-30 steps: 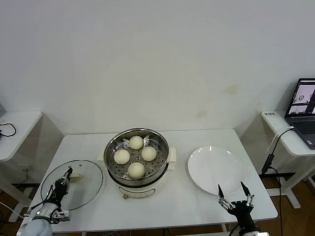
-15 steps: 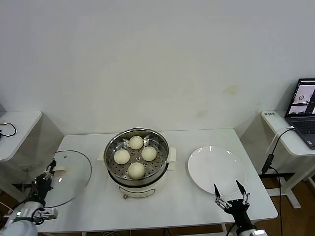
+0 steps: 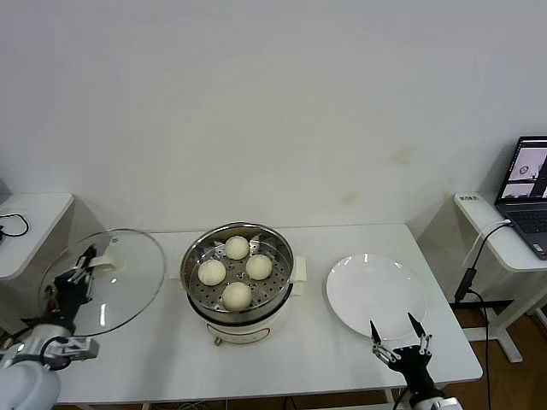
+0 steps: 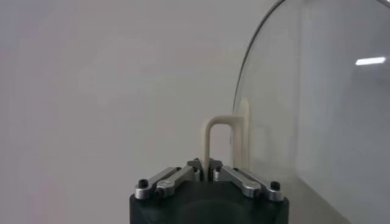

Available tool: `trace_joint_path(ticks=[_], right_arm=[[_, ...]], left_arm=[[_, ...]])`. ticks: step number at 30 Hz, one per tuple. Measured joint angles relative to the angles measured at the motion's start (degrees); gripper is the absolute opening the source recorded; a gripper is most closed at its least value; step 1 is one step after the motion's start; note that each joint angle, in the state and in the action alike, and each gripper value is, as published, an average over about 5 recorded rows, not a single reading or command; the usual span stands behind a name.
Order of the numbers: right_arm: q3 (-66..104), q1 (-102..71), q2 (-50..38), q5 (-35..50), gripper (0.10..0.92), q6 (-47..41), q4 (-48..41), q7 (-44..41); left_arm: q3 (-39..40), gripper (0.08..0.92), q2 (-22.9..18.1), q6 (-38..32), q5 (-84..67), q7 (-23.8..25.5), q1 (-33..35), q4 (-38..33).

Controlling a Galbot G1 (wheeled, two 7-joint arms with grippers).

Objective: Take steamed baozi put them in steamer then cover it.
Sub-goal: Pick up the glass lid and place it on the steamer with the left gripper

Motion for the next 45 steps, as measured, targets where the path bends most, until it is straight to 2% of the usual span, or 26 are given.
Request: trace_joint_path(ticks=[5,12,25,36,45], right_arm=[[0.4,0.1,0.6,-2.1,0.822,0.2,0.0,0.6],[-0.1,0.5,1.8,-5.7,0.823,0.7,-0.3,0.9],[-2.4,1.4,4.4,-11.0,0.823,1.3,-2.3,1.3],[-3.5,1.8,5.0,-12.7,0.823,1.6,-3.9,1.5],[-3.7,1.8,5.1,-13.1,0.823,1.7,-4.5,1.4]], left_arm=[[6.3,0.142,1.2,4.5,-0.5,2.2,-3.8,-3.7],[16.9,0.142,0.3,10.7,1.1,5.5,-10.9,-5.5],[32.9,0.142,-6.7,16.4,10.2,11.9,-23.2,-1.8],[38.5,0.142,-13.1,17.5,17.8,14.5,-27.8,2.8],[39.3,0.142,-15.5,17.3,20.9,14.9,-28.2,5.6]])
